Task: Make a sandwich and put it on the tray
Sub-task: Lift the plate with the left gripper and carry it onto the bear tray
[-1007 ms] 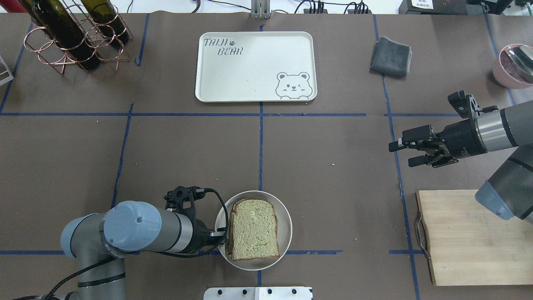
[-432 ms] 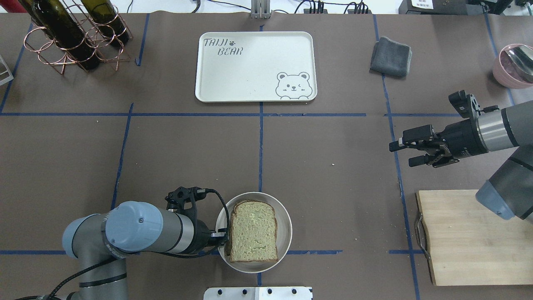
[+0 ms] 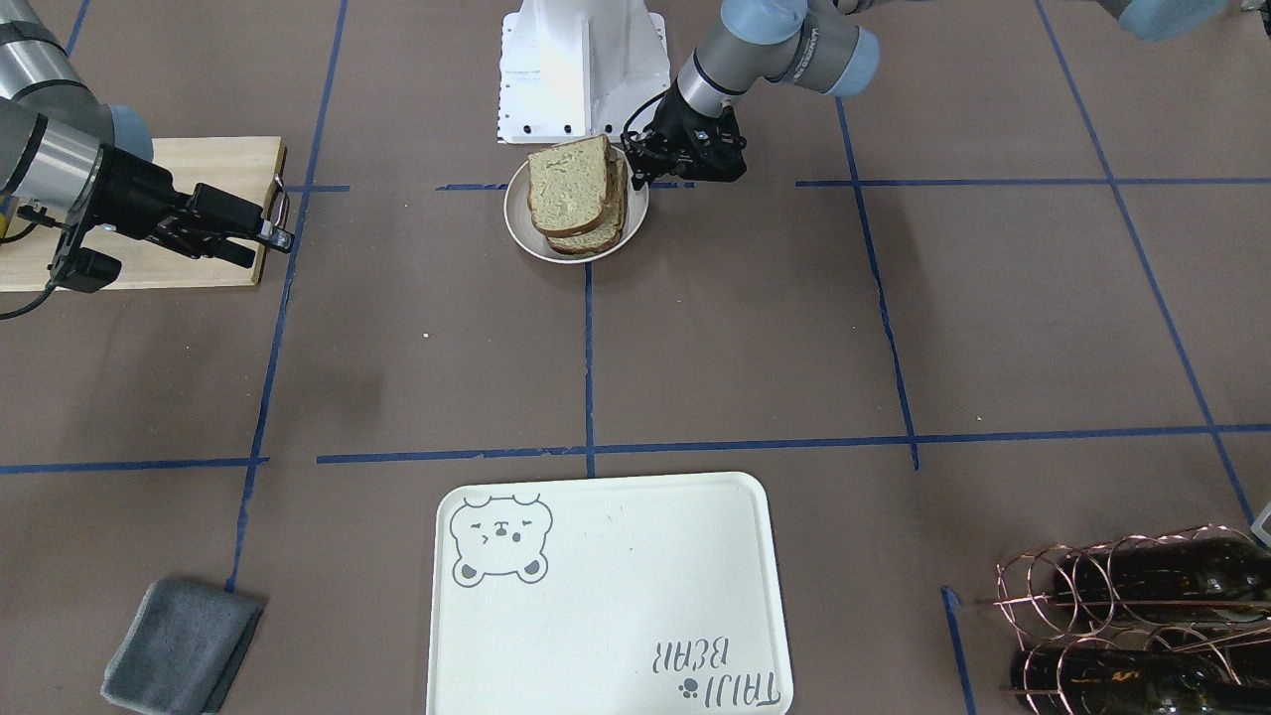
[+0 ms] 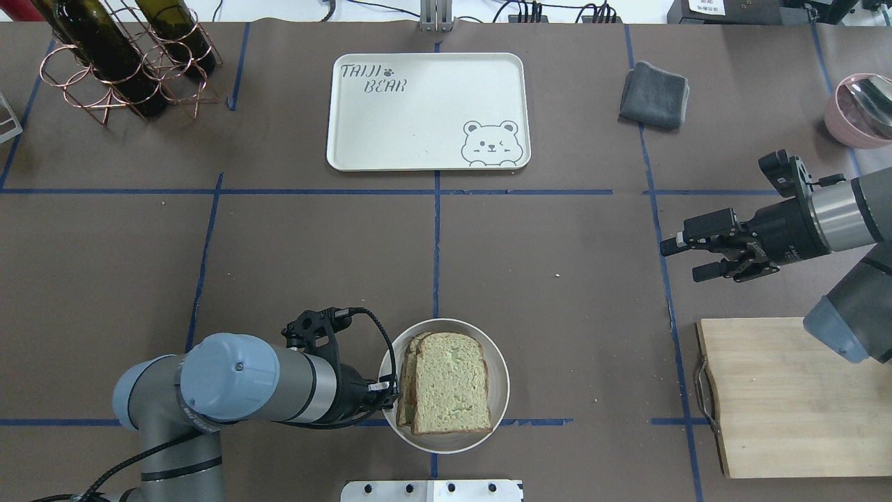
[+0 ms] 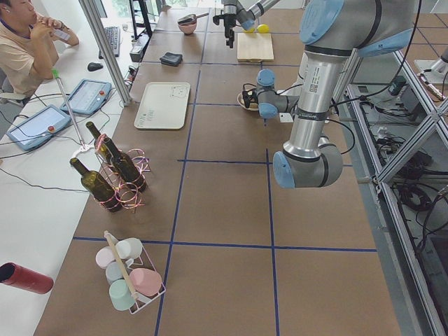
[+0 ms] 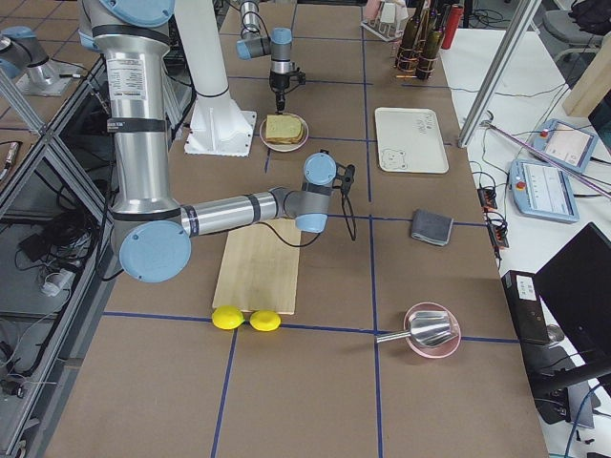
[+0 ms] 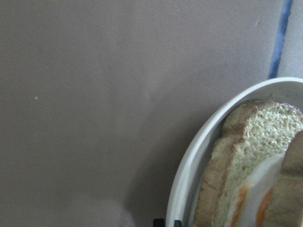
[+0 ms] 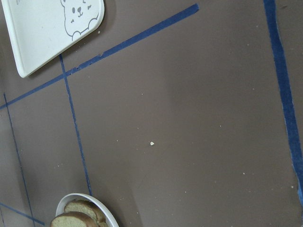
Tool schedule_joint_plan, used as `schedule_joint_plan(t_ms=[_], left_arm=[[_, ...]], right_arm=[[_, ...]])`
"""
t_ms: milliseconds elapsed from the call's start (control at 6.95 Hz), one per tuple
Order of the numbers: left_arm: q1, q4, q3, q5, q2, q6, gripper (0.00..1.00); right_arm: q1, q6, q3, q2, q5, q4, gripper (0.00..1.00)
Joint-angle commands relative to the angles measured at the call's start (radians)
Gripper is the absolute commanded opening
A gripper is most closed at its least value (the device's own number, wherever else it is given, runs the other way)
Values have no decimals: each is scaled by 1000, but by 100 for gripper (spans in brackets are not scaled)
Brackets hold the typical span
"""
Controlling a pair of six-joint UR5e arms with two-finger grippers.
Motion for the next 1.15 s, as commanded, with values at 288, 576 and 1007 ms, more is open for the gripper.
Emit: schedule_joint_plan(t_ms=[288,576,1007], left_arm=[[-161,-5,73,0,-140,-259,0],[-273,-11,208,-2,-236,-403,0],[-385,-28,579,0,-462,-593,0]], right_arm=[[35,0,6,-27,12,1,100],[46,-2,2,-64,12,52,100],[54,-2,8,-82,17,63,100]])
